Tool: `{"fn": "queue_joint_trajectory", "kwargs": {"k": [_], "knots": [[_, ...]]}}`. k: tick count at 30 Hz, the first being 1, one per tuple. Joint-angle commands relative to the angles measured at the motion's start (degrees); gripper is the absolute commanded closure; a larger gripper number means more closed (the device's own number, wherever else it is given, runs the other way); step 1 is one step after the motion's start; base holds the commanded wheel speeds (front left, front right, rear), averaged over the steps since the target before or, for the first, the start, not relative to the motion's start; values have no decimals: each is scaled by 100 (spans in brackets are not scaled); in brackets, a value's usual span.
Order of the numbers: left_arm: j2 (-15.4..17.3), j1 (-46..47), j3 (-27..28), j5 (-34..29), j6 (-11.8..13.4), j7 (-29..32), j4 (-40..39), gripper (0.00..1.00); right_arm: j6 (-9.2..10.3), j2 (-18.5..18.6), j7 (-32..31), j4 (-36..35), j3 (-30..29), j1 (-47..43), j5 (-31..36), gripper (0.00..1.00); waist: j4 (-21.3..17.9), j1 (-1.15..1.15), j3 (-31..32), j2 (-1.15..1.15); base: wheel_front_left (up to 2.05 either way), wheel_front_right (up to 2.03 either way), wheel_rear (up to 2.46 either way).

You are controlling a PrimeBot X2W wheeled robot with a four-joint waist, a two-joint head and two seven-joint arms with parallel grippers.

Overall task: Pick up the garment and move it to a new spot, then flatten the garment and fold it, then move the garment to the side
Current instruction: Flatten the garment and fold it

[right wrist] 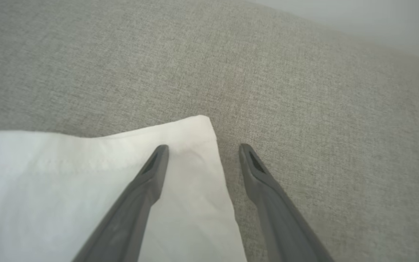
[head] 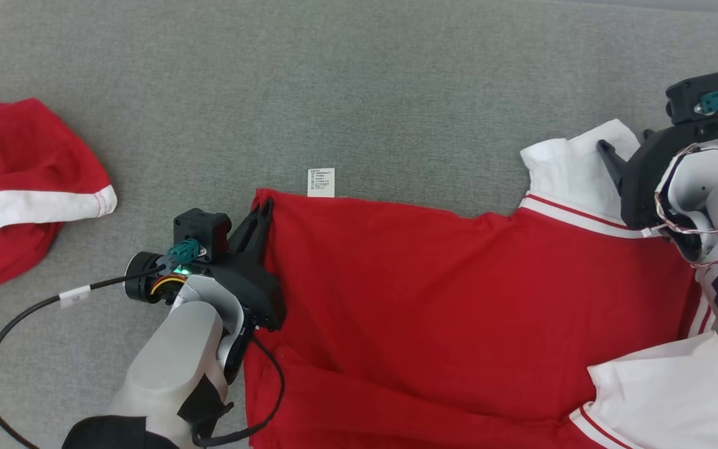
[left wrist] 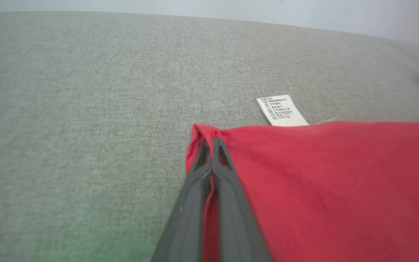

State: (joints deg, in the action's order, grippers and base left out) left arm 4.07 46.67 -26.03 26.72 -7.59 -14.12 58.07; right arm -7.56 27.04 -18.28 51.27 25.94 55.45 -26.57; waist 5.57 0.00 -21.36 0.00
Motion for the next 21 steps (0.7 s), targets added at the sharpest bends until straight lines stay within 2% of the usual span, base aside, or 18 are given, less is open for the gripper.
{"fn": "queue_joint_trajectory", "kwargs": {"k": [1,3,4,5,6,10,13,21], "knots": [[36,-26,-23,16,19,-10,88,100,13,33,-61,54,23,72,-102,0,61,0,-41,0,0,0,0],[26,-20,-68,68,19,-18,121,100,13,61,-184,116,130,75,-161,0,77,0,-26,0,0,0,0],[24,-13,-84,80,19,-19,136,100,13,66,-204,136,158,77,-209,10,79,0,-17,0,0,0,0],[20,-8,-101,111,19,-33,150,100,13,89,-210,153,203,81,-234,45,77,0,-8,0,0,0,0],[42,-10,-114,142,19,-52,183,100,13,97,-196,181,246,69,-329,100,56,0,16,0,0,0,0],[101,-11,-98,163,19,-78,164,100,13,208,97,211,305,124,-323,100,16,0,60,0,0,0,0],[143,-10,-46,112,69,-99,98,100,13,263,578,330,184,253,-185,100,-12,0,106,0,0,0,0],[336,-366,221,-82,250,-107,-416,100,13,72,1836,1001,-250,394,361,100,-134,0,399,0,0,0,0]]}}
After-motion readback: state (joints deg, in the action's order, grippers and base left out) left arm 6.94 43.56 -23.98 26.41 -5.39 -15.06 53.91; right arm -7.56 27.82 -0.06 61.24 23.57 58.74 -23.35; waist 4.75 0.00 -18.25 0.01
